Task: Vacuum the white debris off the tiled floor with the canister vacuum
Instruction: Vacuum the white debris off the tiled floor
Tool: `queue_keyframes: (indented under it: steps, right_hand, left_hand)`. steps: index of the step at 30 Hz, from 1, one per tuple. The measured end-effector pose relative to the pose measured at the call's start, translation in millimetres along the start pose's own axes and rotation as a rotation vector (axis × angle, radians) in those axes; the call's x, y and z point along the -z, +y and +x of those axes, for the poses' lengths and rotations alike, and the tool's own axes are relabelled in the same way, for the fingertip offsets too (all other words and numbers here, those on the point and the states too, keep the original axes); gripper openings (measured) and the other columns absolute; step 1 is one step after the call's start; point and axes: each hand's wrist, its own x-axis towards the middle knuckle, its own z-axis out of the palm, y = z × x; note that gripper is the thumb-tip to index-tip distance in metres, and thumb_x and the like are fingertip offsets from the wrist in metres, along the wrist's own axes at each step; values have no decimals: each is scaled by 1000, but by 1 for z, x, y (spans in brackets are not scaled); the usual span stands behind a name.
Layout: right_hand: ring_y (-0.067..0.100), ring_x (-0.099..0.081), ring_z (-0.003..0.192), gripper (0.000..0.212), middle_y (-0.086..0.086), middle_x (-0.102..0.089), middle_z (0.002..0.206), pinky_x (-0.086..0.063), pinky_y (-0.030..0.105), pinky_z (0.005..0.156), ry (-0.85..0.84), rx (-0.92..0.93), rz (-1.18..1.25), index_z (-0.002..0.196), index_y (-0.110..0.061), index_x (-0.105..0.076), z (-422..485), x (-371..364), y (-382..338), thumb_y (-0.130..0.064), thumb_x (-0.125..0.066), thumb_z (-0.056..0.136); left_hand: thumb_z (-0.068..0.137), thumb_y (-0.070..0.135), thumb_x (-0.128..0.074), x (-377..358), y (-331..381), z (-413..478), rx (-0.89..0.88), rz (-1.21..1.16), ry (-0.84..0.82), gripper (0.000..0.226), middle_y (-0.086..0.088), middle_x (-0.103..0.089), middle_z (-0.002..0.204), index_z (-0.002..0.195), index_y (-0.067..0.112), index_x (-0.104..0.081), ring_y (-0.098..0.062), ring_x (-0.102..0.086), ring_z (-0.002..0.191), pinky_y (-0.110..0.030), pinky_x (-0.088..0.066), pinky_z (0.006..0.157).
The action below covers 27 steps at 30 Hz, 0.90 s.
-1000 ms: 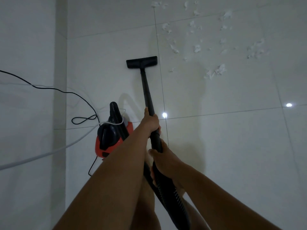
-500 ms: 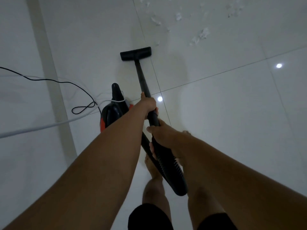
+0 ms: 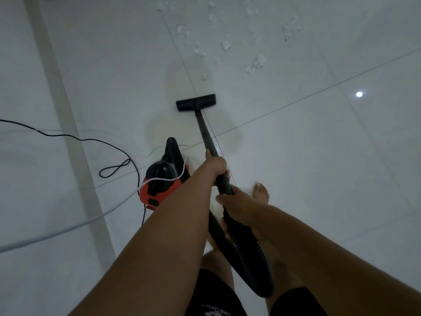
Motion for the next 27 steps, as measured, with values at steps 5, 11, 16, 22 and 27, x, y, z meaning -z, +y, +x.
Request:
queue_keyframes:
  steps: [5,11,16,22,27]
  right_hand:
    - [18,-57,37,37,5,-58,45,-52,28,43,30,26,30,143,-23,-38,0,5,1,-21,-46,107]
    - [23,-58,42,37,11,-59,51,-54,33,47,22,23,63,141,-27,-38,11,18,-4,-21,-45,106]
    - [24,-57,47,41,13,-59,60,-56,36,52,12,34,52,145,-30,-34,18,35,-18,-21,-44,107]
    - [25,-58,57,44,15,-60,73,-55,36,57,21,47,27,149,-30,-33,36,64,-46,-23,-46,107]
    - [22,-56,52,48,16,-58,77,-51,32,48,25,50,36,152,-30,-31,47,84,-66,-22,-45,107]
  left_hand:
    - [108,14,-35,-10,6,-2,-9,17,-20,72,-8,-52,75,159,49,3,-13,-46,55,-26,-46,52]
    - [108,15,-35,-23,18,8,-3,-10,-27,72,-9,-52,84,157,53,1,-13,-47,57,-25,-46,52]
    - [109,18,-36,-31,37,21,-16,12,-25,71,-9,-53,82,157,53,4,-13,-48,55,-24,-48,44]
    - [108,20,-37,-45,73,39,-31,-23,-21,71,-9,-52,81,157,53,3,-12,-48,56,-24,-48,46]
    - [108,19,-37,-55,98,53,-32,-36,-6,71,-10,-53,84,157,54,2,-13,-48,57,-25,-48,49]
